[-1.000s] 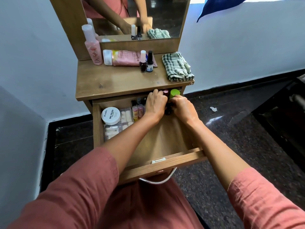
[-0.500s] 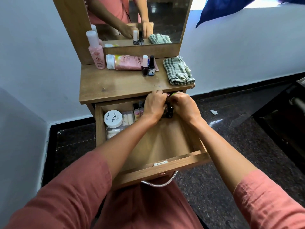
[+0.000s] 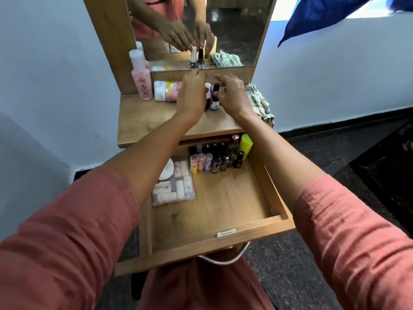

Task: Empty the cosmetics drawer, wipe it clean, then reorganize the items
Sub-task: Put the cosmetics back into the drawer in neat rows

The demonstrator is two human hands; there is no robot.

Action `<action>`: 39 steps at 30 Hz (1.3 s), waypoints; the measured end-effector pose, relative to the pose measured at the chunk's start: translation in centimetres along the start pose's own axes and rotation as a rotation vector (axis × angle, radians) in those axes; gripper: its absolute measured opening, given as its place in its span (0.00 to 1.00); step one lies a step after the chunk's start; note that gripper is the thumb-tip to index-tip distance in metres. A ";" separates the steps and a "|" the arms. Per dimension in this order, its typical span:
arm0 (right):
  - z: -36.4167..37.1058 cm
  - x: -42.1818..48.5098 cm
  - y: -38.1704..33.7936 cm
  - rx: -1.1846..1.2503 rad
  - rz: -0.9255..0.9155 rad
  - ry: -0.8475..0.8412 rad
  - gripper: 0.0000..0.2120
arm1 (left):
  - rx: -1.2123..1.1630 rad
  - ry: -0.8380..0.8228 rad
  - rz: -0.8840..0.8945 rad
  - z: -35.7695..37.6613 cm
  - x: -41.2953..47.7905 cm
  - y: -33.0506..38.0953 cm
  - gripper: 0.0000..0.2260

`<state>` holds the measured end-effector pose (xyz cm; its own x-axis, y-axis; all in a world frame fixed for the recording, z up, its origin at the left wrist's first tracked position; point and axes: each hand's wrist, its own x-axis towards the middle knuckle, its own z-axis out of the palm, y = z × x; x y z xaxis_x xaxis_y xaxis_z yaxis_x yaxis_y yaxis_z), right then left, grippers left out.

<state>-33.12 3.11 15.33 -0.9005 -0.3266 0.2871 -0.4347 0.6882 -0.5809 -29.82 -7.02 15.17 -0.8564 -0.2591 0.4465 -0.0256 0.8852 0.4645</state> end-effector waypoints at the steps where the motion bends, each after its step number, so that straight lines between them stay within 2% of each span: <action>1: 0.2 0.3 0.1 -0.004 0.000 -0.008 0.21 | 0.004 -0.013 0.007 -0.2 0.3 0.0 0.14; 7: 0.6 0.3 0.5 0.077 0.001 0.056 0.11 | -0.102 -0.086 -0.059 -0.6 0.1 0.2 0.08; 17: -1.2 -2.4 0.8 0.158 0.000 0.090 0.12 | -0.247 -0.115 -0.077 -1.2 -1.6 0.6 0.07; 23: -3.4 -5.8 2.0 0.153 -0.009 0.144 0.12 | -0.355 -0.150 0.013 -1.1 -4.1 2.3 0.06; 29: -5.2 -9.6 4.0 0.138 0.041 0.134 0.10 | -0.347 -0.213 0.073 -0.1 -6.8 4.5 0.09; 39: -3.6 -13.0 8.1 0.068 0.174 0.001 0.09 | -0.232 -0.434 0.032 5.1 -9.2 5.5 0.04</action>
<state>-24.92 15.22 9.63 -0.9622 -0.2059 0.1781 -0.2718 0.6891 -0.6718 -24.73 2.23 9.74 -0.9919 -0.0045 0.1270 0.0779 0.7681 0.6356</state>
